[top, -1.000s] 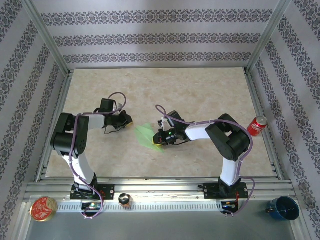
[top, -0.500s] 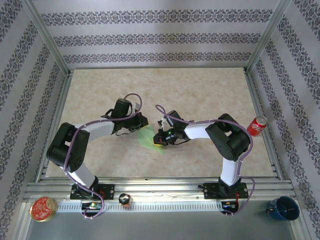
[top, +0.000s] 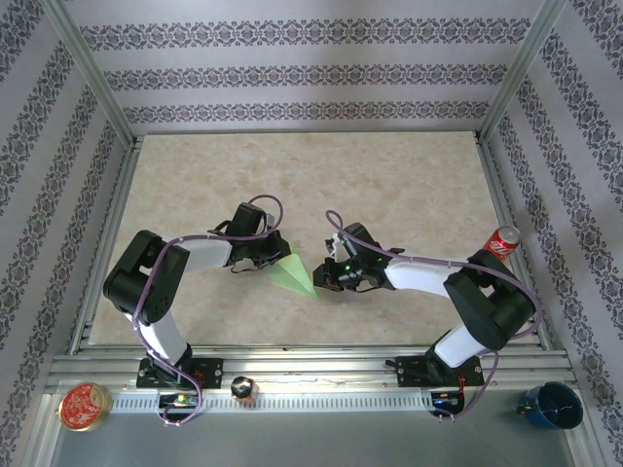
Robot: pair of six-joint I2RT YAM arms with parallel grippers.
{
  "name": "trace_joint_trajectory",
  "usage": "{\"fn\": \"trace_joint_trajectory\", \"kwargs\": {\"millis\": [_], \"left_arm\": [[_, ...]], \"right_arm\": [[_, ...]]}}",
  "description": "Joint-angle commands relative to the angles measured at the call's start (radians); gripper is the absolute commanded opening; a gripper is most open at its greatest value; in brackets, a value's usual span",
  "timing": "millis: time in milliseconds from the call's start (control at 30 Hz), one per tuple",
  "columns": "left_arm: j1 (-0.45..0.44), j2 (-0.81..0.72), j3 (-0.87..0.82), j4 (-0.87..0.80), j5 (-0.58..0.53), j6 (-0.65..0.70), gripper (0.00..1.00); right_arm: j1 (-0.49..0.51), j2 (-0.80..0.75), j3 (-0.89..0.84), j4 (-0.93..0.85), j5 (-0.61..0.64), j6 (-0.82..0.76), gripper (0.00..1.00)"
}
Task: Fold a paper plane with a square sheet of paper (pick it up from the middle)
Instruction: Fourth fold the wing at the center of the table.
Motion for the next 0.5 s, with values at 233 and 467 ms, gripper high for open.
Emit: {"fn": "trace_joint_trajectory", "kwargs": {"millis": [233, 467], "left_arm": [[0.002, 0.032, 0.012, -0.023, -0.015, 0.034, 0.08], [0.008, 0.037, -0.017, -0.007, -0.018, 0.034, 0.08]], "right_arm": [[0.030, -0.032, -0.060, -0.010, 0.080, 0.172, 0.21], [0.042, -0.027, -0.101, 0.013, 0.087, 0.228, 0.23]]}}
